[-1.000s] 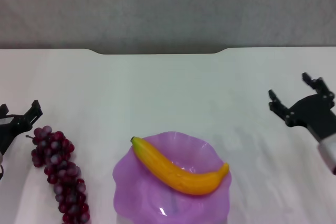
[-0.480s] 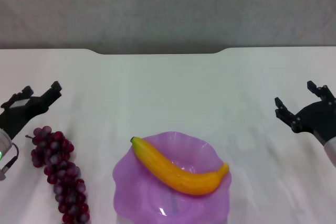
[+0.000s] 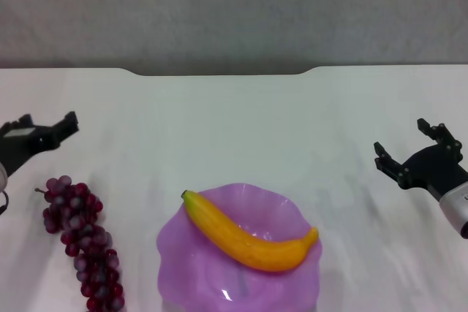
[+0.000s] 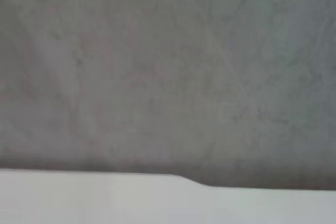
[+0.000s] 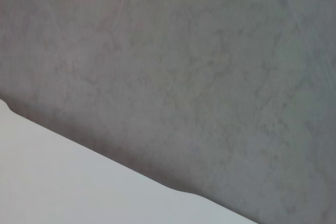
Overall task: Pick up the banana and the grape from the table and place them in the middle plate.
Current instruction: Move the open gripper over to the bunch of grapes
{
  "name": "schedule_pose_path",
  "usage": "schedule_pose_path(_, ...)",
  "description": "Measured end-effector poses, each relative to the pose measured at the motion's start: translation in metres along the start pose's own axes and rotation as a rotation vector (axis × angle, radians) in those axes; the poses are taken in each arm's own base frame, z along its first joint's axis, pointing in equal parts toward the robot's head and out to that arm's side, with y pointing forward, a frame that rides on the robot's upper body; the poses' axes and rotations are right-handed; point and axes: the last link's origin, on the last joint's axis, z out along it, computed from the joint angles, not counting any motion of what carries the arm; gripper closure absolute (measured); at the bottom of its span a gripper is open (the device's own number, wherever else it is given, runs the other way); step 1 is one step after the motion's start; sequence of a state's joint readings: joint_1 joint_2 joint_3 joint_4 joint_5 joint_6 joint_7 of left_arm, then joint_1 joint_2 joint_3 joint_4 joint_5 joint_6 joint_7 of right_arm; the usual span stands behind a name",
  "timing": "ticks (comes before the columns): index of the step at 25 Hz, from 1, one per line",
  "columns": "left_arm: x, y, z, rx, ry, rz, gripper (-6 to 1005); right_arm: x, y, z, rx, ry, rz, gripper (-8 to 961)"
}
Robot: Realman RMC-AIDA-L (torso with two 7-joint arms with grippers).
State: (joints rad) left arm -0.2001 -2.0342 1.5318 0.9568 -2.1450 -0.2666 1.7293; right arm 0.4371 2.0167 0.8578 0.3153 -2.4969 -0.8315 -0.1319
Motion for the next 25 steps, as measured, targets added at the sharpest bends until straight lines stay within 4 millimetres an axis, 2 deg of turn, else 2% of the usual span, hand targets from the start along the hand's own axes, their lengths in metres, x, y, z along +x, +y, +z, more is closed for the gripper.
schedule_pose_path(6,0.021,0.029,-0.036,-0.042,0.067,0.124,118,0.001,0.000,0.000,-0.001,0.004,-0.001,76)
schedule_pose_path(13,0.040,0.048,-0.059,-0.164,0.057,0.219,121,0.001,0.000,0.000,-0.002,0.007,-0.002,76)
schedule_pose_path(17,0.046,0.050,-0.064,-0.201,-0.033,0.293,123,0.001,0.000,0.001,-0.003,0.012,-0.001,76)
schedule_pose_path(25,0.050,0.053,-0.053,-0.092,-0.280,0.513,122,0.000,0.001,0.004,-0.010,0.020,-0.001,76)
